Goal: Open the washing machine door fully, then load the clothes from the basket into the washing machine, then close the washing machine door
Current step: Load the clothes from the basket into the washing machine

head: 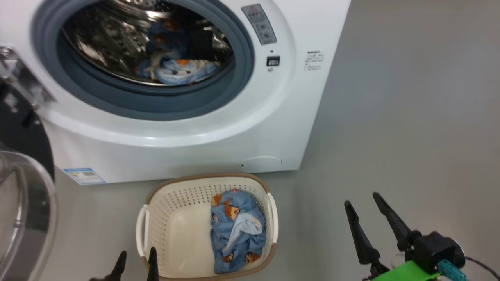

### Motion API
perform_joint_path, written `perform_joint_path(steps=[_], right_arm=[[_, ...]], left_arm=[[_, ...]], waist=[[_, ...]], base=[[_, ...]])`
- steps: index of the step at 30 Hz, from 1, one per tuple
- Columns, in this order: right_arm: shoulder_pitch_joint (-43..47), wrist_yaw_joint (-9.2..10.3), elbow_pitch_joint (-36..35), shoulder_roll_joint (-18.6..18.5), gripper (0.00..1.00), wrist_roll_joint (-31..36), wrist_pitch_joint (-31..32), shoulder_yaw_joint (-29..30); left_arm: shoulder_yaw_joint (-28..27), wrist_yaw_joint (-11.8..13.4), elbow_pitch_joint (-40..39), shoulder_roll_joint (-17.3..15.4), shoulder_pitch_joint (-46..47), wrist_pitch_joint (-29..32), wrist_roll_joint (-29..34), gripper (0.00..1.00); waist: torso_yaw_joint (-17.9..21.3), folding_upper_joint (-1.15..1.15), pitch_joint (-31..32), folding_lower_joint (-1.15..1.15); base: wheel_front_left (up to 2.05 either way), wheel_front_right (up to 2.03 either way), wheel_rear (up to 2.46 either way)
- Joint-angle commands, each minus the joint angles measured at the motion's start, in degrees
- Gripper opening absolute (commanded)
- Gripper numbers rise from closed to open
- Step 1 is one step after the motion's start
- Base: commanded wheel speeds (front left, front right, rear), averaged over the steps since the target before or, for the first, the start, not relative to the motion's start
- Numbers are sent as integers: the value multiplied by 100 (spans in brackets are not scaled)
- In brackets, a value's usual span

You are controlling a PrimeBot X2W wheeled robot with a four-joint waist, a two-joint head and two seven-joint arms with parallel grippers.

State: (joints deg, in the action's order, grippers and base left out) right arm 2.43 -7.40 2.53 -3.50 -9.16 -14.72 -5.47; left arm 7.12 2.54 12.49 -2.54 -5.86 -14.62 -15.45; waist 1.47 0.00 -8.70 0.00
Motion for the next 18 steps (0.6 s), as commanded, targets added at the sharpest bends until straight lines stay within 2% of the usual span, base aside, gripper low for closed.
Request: perform_joint_path(steps=[1, 10, 18], right_arm=[[-264, -9, -169, 12, 100, 52, -28, -176], [-851, -9, -230, 59, 100, -226, -28, -385], [-1188, -9, -283, 61, 100, -547, -28, -576]], left_arm=[[-154, -75, 66, -57, 327, -1, -48, 100], [-288, -515, 801, -201, 1335, 724, -643, 100], [-175, -741, 1418, -415, 2116, 1597, -903, 100]], waist=[[370, 0, -498, 0], [1073, 0, -1591, 0], [1543, 0, -2275, 0]], base=[[0, 0, 0], [0, 0, 0], [0, 0, 0]])
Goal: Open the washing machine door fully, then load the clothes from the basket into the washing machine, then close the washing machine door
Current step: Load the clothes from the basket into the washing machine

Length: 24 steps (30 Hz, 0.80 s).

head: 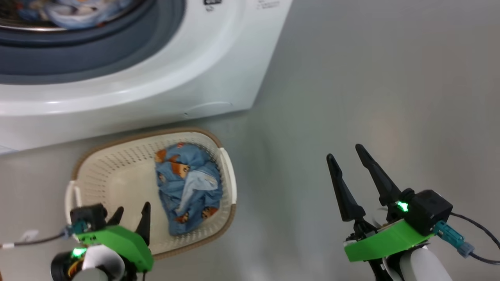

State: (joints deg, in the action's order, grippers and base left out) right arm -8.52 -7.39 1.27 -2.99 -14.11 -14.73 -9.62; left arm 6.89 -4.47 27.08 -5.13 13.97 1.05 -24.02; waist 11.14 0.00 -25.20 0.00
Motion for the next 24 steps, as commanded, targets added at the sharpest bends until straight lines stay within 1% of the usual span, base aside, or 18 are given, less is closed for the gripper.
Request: perform_joint_path(steps=[1, 6, 14, 15, 20, 24], right_arm=[[-132, -10, -166, 11, 100, -81, -27, -174], [-311, -10, -212, 11, 100, -197, -27, -264], [-510, -10, -269, 11, 100, -331, -27, -371], [-510, -10, -269, 11, 100, -331, -27, -371], [-612, -10, -309, 11, 100, -383, -27, -431], [-693, -10, -354, 11, 100, -420, -27, -440]], left_arm=[[-141, -52, 38, -186, 226, 92, -55, 100], [-149, -43, 521, -236, 733, 391, -143, 100], [-44, -20, 1261, -303, 1552, 612, -88, 100], [-44, -20, 1261, -303, 1552, 612, -88, 100], [-26, 18, 1609, -386, 2030, 522, -31, 100], [-16, 3, 1824, -432, 2368, 419, -23, 100]], waist=[[617, 0, -697, 0], [776, 0, -1043, 0], [932, 0, -1643, 0], [932, 0, -1643, 0], [1010, 0, -2021, 0], [1069, 0, -2296, 0]], base=[[0, 0, 0], [0, 0, 0], [0, 0, 0], [0, 0, 0], [0, 0, 0], [0, 0, 0]])
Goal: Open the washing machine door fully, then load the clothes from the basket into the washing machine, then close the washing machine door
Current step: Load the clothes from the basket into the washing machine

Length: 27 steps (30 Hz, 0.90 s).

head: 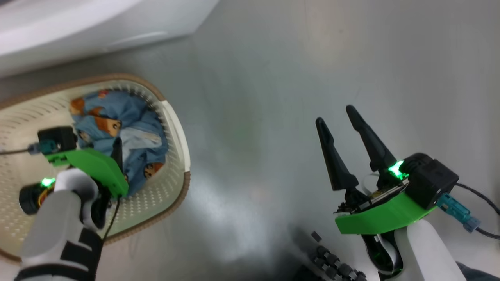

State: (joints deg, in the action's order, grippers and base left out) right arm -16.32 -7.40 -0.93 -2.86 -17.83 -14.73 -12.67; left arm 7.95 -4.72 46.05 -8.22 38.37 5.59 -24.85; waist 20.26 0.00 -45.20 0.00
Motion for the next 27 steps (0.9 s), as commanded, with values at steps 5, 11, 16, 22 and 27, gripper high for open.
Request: perform_joint_path(steps=[5, 11, 16, 22, 27], right_arm=[[20, -9, -165, -2, 100, -86, -27, -132], [-14, -9, -190, -2, 100, -105, -27, -129], [-37, -9, -261, -2, 100, -142, -27, -133], [-11, -9, -308, -2, 100, -172, -27, -141], [22, -9, -356, -2, 100, -176, -27, -94]], left_arm=[[-91, 2, 224, -164, 267, -138, 63, 100], [-50, -44, 634, -211, 564, -355, 53, 100], [-33, -43, 888, -266, 830, -525, 68, 100], [94, 11, 1258, -322, 1211, -571, 182, 100], [252, 107, 1592, -278, 1490, -656, 319, 100]], waist=[[194, 0, -535, 0], [204, 0, -657, 0], [256, 0, -801, 0], [315, 0, -1024, 0], [286, 0, -1118, 0]], base=[[0, 0, 0], [0, 0, 0], [0, 0, 0], [0, 0, 0], [0, 0, 0]])
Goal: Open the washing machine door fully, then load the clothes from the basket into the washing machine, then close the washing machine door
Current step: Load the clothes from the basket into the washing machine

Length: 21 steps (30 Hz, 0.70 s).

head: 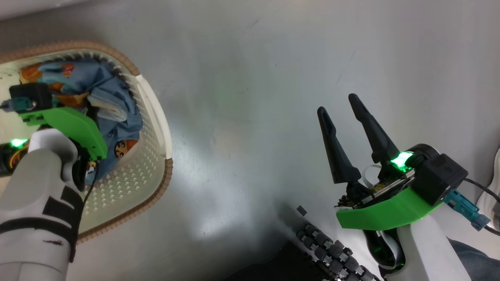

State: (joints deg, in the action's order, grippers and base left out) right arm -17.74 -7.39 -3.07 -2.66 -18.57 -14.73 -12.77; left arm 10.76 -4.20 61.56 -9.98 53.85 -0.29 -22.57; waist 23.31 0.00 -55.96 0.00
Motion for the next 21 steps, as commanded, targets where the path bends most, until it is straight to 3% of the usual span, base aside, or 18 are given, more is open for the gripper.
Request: perform_joint_path(steps=[1, 16, 18, 19, 20, 21], right_arm=[[176, -10, -155, -21, 100, -100, -27, -70], [301, -10, -285, -21, 100, -19, -27, 91], [313, -10, -313, -21, 100, -12, -27, 134], [320, -10, -327, -21, 100, -8, -27, 159], [329, -10, -340, -21, 100, -2, -27, 183], [335, -10, -348, -21, 100, 4, -27, 204]], left_arm=[[25, 91, 111, -98, -9, -93, 147, 100], [466, 317, 832, 63, 474, -609, 495, 100], [553, 323, 897, 74, 514, -664, 562, 80], [568, 314, 926, 96, 531, -682, 561, 64], [606, 315, 951, 109, 547, -701, 586, 44], [640, 326, 973, 119, 562, -729, 610, 16]], waist=[[-29, 0, -55, 0], [-144, 0, -178, 0], [-157, 0, -191, 0], [-167, 0, -195, 0], [-177, 0, -198, 0], [-187, 0, -201, 0]], base=[[0, 0, 0], [0, 0, 0], [0, 0, 0], [0, 0, 0], [0, 0, 0], [0, 0, 0]])
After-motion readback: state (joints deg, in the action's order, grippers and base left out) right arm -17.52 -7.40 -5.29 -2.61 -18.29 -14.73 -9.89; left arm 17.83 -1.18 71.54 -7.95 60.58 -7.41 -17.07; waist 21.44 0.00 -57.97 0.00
